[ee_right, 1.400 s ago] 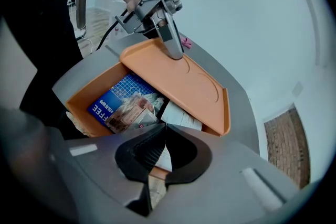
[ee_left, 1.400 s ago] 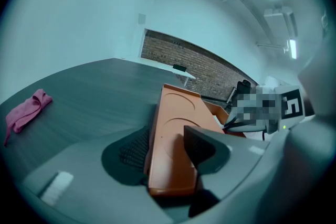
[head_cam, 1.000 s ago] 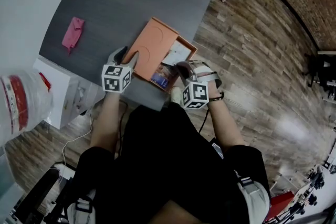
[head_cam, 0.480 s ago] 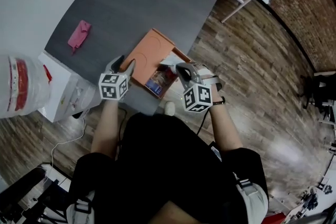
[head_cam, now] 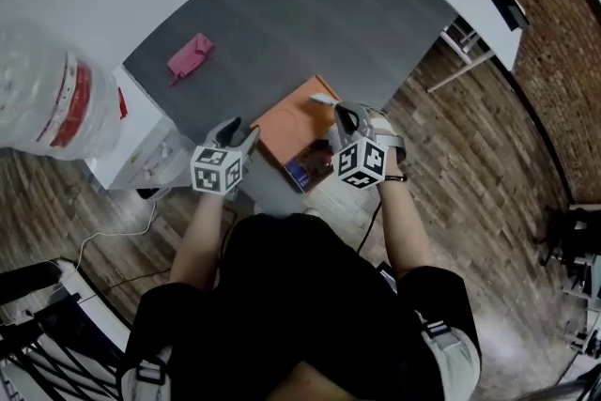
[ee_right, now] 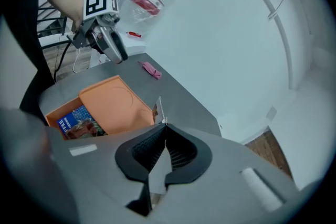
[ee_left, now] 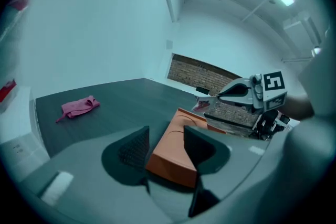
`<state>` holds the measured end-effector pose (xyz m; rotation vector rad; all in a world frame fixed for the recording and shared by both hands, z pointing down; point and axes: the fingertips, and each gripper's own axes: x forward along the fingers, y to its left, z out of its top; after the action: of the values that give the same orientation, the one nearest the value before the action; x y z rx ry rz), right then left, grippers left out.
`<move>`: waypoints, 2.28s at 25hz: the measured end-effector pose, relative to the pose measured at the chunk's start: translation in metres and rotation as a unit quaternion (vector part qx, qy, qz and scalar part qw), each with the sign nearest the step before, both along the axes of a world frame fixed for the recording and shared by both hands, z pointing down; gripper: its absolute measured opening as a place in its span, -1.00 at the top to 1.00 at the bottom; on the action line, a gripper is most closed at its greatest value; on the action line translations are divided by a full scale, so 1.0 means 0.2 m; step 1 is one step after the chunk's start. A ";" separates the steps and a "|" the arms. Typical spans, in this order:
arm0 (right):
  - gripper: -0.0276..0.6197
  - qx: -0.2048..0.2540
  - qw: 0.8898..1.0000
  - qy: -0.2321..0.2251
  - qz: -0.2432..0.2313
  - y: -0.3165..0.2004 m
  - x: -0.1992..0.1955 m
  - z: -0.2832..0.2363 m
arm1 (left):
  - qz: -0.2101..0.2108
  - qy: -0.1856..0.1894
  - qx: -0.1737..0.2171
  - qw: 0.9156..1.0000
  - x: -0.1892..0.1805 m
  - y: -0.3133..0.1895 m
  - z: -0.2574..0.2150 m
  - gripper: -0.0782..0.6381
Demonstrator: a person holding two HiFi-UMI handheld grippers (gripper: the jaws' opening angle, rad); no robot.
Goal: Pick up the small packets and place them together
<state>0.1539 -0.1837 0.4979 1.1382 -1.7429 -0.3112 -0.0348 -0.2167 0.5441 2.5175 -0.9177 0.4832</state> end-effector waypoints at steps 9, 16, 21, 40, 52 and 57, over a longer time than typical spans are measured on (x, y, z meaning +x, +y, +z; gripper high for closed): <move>0.90 0.013 0.999 0.045 0.005 -0.19 -0.01 0.13 | -0.014 0.009 -0.021 1.000 -0.10 0.01 0.00 0.22; 0.90 -0.008 0.999 0.036 -0.007 -0.11 -0.13 0.29 | 0.003 0.004 -0.039 0.999 -0.09 0.01 0.05 0.22; 0.90 -0.038 0.999 0.010 -0.004 -0.05 -0.17 0.40 | 0.022 -0.001 -0.045 0.999 -0.04 0.04 0.06 0.23; 0.56 -0.019 0.998 -0.056 0.006 0.03 -0.17 0.25 | 0.049 0.005 -0.022 0.999 0.08 0.05 0.01 0.23; 0.59 0.010 0.985 -0.140 0.097 0.25 0.19 0.05 | 0.081 0.038 0.032 0.996 0.34 0.08 -0.16 0.30; 0.61 0.007 0.983 -0.141 0.113 0.31 0.27 0.06 | 0.093 0.039 0.037 0.994 0.41 0.11 -0.17 0.31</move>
<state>0.2088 -0.1220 0.5093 1.4320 -1.8320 -0.0231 0.0479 -0.1950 0.5105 2.6840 -0.6870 0.4114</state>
